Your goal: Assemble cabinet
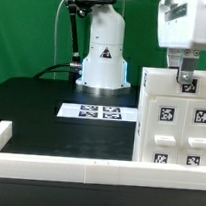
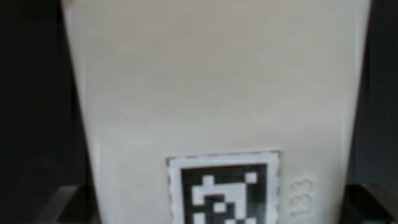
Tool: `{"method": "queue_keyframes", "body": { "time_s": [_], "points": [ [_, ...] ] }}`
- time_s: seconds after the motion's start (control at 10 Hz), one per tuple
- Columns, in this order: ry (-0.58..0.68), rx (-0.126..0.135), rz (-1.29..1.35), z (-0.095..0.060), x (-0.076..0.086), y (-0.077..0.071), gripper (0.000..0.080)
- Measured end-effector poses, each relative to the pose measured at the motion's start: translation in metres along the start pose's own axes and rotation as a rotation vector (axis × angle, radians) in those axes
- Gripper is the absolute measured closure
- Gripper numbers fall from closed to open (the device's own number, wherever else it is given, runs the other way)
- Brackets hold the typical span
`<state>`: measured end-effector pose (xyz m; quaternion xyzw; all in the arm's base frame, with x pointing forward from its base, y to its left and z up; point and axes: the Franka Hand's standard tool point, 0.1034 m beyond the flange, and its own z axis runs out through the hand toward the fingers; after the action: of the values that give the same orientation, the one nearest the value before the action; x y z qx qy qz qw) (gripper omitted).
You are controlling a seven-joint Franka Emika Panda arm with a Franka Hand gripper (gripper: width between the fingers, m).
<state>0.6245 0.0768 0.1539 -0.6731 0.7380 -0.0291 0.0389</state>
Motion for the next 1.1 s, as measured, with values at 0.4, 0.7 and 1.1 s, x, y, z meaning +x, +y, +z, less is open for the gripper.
{"method": "queue_keyframes", "body": {
  "time_s": [0.4, 0.7, 1.1],
  "points": [
    [-0.031, -0.011, 0.236, 0.000, -0.001, 0.001, 0.0235],
    [-0.041, -0.012, 0.222, 0.000, -0.003, 0.001, 0.0142],
    [-0.064, 0.006, 0.172, -0.012, -0.007, -0.003, 0.0003]
  ]
}}
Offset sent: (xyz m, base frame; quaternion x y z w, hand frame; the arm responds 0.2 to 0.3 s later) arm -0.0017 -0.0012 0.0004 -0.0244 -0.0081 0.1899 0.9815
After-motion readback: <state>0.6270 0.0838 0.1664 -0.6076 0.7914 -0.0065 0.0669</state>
